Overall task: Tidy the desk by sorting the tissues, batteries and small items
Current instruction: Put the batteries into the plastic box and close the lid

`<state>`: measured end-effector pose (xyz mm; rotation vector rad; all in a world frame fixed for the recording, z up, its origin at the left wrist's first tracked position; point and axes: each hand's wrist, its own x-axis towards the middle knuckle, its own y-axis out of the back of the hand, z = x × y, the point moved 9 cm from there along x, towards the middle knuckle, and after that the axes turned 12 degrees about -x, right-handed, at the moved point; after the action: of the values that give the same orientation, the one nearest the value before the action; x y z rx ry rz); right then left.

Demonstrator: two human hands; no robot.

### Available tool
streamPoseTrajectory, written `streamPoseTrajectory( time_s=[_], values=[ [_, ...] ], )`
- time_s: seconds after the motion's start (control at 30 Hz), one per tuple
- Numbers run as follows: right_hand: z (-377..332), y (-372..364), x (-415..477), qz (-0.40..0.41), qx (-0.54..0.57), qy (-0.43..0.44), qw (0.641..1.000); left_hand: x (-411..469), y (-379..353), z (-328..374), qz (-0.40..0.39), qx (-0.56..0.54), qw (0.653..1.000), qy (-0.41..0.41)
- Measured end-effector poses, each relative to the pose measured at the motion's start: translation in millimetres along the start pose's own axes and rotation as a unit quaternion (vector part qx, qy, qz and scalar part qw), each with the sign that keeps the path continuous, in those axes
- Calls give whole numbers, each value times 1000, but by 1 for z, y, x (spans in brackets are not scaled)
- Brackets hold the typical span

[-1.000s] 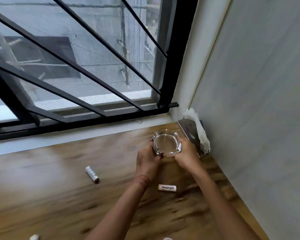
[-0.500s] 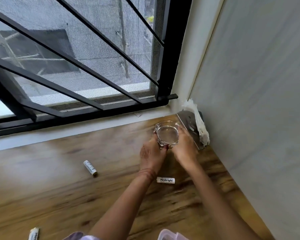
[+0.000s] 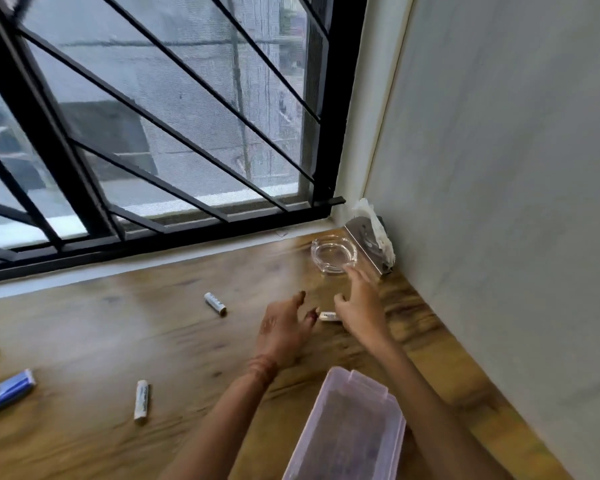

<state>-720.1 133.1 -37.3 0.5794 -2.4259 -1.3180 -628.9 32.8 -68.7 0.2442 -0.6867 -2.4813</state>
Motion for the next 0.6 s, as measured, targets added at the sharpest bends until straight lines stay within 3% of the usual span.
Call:
streamPoseTrajectory(
  time_s=[0.33,0.5,0.6],
  values=[
    [26,21,-127,56,45,-90,993,-131,6,-30,-93,14,995,31],
    [43,18,-194,78,91,-145,982,-171,1,-39,-111,-33,992,47],
    [54,-1,-220,49,146,-185,971,-187,3,-37,-106,-71,990,57]
  ],
)
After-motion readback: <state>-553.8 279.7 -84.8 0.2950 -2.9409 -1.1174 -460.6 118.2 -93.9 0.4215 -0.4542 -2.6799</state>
